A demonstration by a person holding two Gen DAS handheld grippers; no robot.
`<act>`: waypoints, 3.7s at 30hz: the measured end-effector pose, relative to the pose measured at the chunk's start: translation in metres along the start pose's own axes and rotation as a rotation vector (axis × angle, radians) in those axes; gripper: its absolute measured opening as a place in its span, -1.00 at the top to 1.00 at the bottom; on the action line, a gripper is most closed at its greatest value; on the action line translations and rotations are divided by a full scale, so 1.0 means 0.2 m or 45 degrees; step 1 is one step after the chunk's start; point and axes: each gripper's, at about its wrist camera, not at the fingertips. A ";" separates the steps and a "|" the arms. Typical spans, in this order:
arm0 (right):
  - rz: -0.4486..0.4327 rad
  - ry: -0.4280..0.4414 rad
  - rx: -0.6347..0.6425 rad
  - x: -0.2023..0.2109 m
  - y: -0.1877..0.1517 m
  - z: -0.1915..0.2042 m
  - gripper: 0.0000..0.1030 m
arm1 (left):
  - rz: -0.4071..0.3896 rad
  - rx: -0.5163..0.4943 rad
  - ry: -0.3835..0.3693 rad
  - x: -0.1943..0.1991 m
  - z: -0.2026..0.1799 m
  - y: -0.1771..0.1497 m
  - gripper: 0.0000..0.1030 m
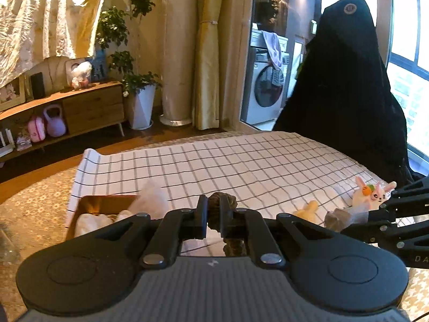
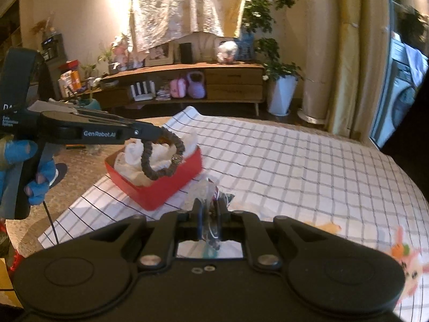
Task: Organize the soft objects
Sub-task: 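Lift the hair tie and packet and carry both over the red tin, then lower the hair tie and packet into the tin and open both grippers, then withdraw both grippers from the tin back toward the table items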
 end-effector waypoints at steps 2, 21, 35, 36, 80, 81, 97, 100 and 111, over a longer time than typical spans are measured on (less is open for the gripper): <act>0.003 0.018 0.028 -0.04 0.04 0.05 0.83 | 0.004 0.006 0.015 0.01 0.06 -0.01 0.83; 0.100 0.147 0.097 -0.54 0.20 0.38 0.83 | 0.142 0.065 0.181 -0.15 0.57 -0.10 0.83; 0.231 0.120 0.112 -0.94 0.15 0.51 0.84 | 0.166 0.091 0.169 -0.42 0.75 -0.10 0.83; 0.236 0.111 0.112 -0.97 0.15 0.52 0.84 | 0.174 0.092 0.164 -0.44 0.75 -0.11 0.83; 0.274 0.093 0.034 -1.05 0.09 0.48 -0.11 | 0.365 0.068 0.196 -0.59 0.60 -0.35 -0.40; 0.267 0.093 0.034 -1.03 0.09 0.48 -0.15 | 0.361 0.068 0.198 -0.57 0.59 -0.34 -0.40; 0.088 0.137 -0.046 -0.53 0.11 0.31 -0.83 | 0.223 0.077 0.158 -0.24 0.40 -0.17 -0.59; 0.056 0.126 -0.062 -0.42 0.10 0.25 -0.89 | 0.185 0.059 0.128 -0.18 0.32 -0.12 -0.60; -0.076 0.032 -0.155 0.05 -0.01 -0.08 -1.00 | 0.062 0.022 0.033 -0.01 -0.04 0.00 -0.86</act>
Point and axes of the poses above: each gripper's, at about its wrist camera, not at the fingertips, and x roughly against the way its jaws point, z to its left, y to its top, and after that the axes turned 12 degrees about -x, right-handed
